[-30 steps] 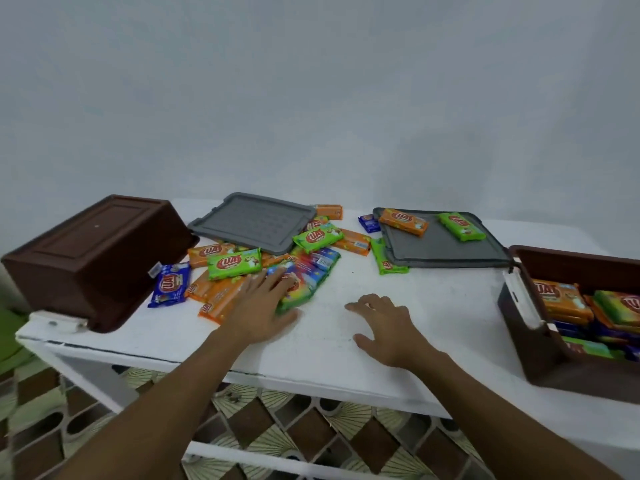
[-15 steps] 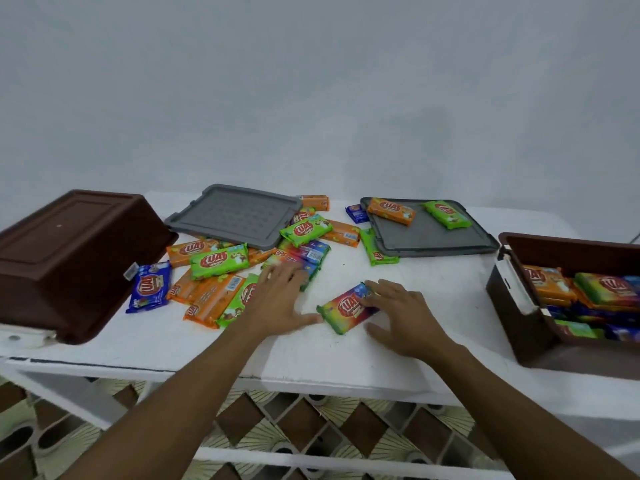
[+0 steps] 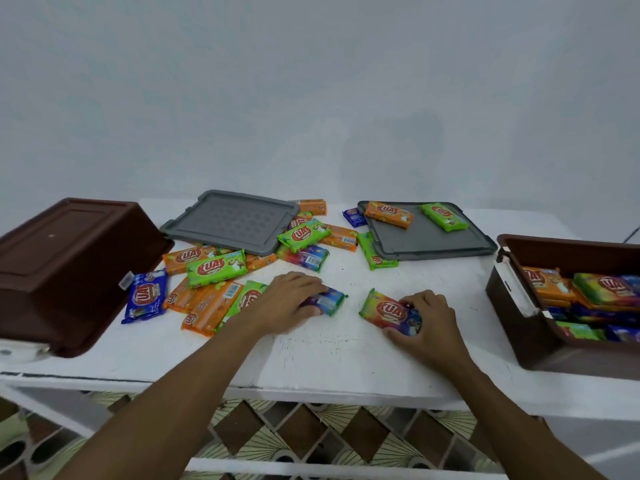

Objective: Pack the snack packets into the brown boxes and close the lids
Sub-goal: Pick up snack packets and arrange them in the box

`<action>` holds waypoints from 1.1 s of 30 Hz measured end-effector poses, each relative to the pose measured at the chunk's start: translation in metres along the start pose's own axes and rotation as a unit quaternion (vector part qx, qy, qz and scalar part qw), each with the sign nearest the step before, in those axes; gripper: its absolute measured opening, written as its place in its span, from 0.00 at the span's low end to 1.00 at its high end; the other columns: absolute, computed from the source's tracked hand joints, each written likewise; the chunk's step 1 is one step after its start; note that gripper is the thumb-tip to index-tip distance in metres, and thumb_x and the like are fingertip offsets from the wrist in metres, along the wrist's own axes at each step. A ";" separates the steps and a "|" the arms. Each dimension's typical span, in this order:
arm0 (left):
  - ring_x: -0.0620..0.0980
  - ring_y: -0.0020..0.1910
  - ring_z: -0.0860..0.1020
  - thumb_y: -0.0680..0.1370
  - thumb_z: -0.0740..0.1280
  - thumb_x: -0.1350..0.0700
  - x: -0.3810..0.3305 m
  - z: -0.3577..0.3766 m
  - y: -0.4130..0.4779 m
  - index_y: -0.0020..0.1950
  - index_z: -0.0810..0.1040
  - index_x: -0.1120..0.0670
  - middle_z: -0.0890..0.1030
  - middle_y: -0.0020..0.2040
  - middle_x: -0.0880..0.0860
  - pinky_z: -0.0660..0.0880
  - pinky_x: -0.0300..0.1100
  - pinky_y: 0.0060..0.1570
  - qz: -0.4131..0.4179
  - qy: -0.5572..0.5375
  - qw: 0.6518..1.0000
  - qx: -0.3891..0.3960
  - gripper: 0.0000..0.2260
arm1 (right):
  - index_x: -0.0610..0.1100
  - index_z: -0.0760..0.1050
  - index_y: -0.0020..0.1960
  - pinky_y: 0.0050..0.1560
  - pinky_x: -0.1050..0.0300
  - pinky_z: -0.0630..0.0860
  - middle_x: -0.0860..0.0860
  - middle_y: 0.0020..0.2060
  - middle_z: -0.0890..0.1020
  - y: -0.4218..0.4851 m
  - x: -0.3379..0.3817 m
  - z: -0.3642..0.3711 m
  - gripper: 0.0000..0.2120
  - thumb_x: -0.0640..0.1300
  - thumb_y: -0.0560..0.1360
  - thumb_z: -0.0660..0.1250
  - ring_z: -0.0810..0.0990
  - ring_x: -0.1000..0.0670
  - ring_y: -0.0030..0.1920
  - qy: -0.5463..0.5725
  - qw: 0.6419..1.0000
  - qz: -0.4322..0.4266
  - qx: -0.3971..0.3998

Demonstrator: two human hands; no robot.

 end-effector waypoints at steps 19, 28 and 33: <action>0.48 0.65 0.68 0.73 0.72 0.44 0.009 0.008 0.020 0.75 0.63 0.51 0.67 0.70 0.52 0.72 0.43 0.62 -0.113 -0.050 0.984 0.125 0.34 | 0.51 0.69 0.69 0.59 0.51 0.68 0.53 0.61 0.77 0.000 0.001 0.001 0.33 0.60 0.68 0.72 0.73 0.53 0.59 0.020 1.000 -0.003 0.006; 0.46 0.53 0.76 0.69 0.75 0.43 -0.016 -0.015 0.035 0.67 0.63 0.47 0.72 0.61 0.49 0.79 0.41 0.50 -0.144 -0.097 0.980 0.092 0.32 | 0.49 0.64 0.69 0.54 0.54 0.77 0.50 0.61 0.72 0.028 0.038 -0.044 0.38 0.63 0.65 0.73 0.77 0.49 0.53 -0.164 0.974 -0.024 0.157; 0.47 0.52 0.77 0.70 0.74 0.45 -0.067 -0.045 0.076 0.68 0.62 0.46 0.73 0.59 0.49 0.79 0.42 0.48 -0.122 -0.125 0.983 0.050 0.31 | 0.53 0.65 0.69 0.51 0.53 0.75 0.51 0.58 0.77 0.025 0.028 -0.123 0.35 0.64 0.66 0.70 0.76 0.49 0.52 -0.178 0.974 -0.021 0.138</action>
Point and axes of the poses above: each hand's wrist, its own y-axis towards the middle knuckle, its own z-axis out of the palm, x = y × z, the point moved 10 cm from there along y, towards the middle knuckle
